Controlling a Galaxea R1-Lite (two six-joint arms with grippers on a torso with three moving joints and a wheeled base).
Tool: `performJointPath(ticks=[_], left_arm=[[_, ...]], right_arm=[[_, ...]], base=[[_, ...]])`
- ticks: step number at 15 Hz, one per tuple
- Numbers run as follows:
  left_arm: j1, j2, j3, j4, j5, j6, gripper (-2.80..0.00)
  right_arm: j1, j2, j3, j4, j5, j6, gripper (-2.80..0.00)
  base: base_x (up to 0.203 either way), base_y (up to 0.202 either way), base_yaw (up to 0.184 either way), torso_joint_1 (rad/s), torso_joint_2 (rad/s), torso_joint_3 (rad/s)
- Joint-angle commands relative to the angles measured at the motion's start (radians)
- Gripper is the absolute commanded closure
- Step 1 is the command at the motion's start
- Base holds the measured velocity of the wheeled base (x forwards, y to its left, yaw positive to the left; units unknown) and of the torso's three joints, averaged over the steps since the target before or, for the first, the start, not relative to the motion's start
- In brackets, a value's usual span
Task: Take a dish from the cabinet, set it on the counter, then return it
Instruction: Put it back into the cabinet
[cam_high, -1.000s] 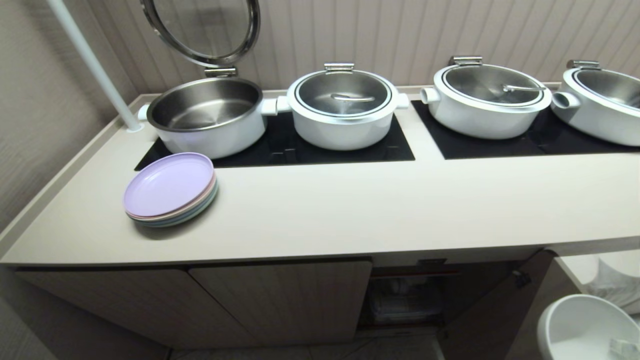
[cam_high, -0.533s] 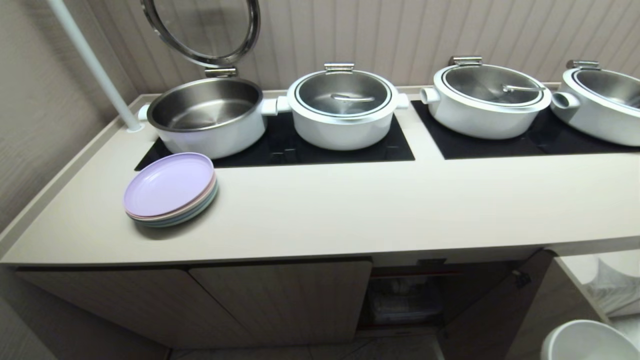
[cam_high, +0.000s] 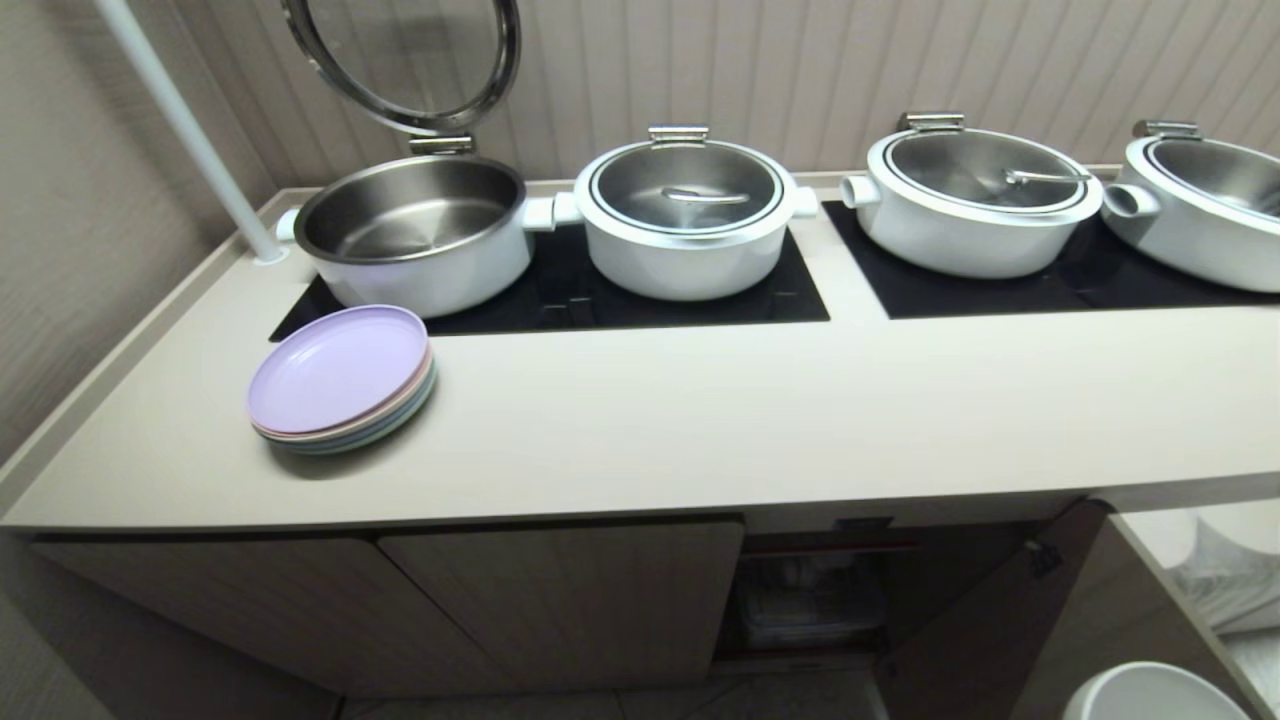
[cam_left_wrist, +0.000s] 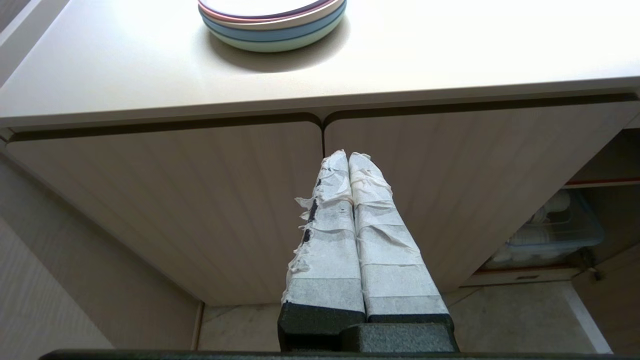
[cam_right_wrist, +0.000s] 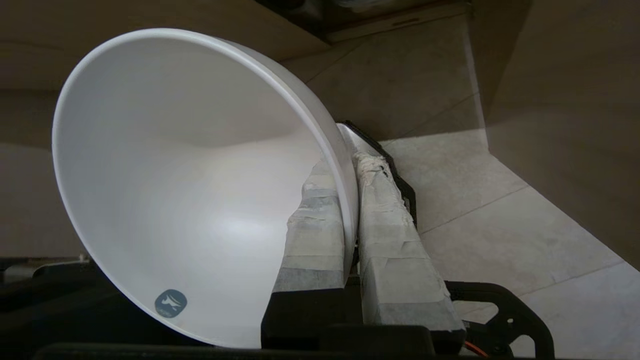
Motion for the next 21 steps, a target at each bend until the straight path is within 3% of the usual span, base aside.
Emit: performJointPath(ticks=[1, 13, 21], left_arm=[[0.0, 0.0, 0.0, 0.0, 0.0, -0.001, 0.0], [0.0, 0.0, 0.0, 0.0, 0.0, 0.0, 0.0], [0.0, 0.0, 0.0, 0.0, 0.0, -0.001, 0.0]], right_arm=[[0.028, 0.005, -0.003, 0.011, 0.004, 0.001, 0.0], [0.114, 0.061, -0.06, 0.099, 0.027, -0.002, 0.0], [0.114, 0.061, -0.049, 0.106, 0.022, -0.001, 0.0]], base=[[0.0, 0.0, 0.0, 0.0, 0.0, 0.0], [0.0, 0.0, 0.0, 0.0, 0.0, 0.0], [0.0, 0.0, 0.0, 0.0, 0.0, 0.0]])
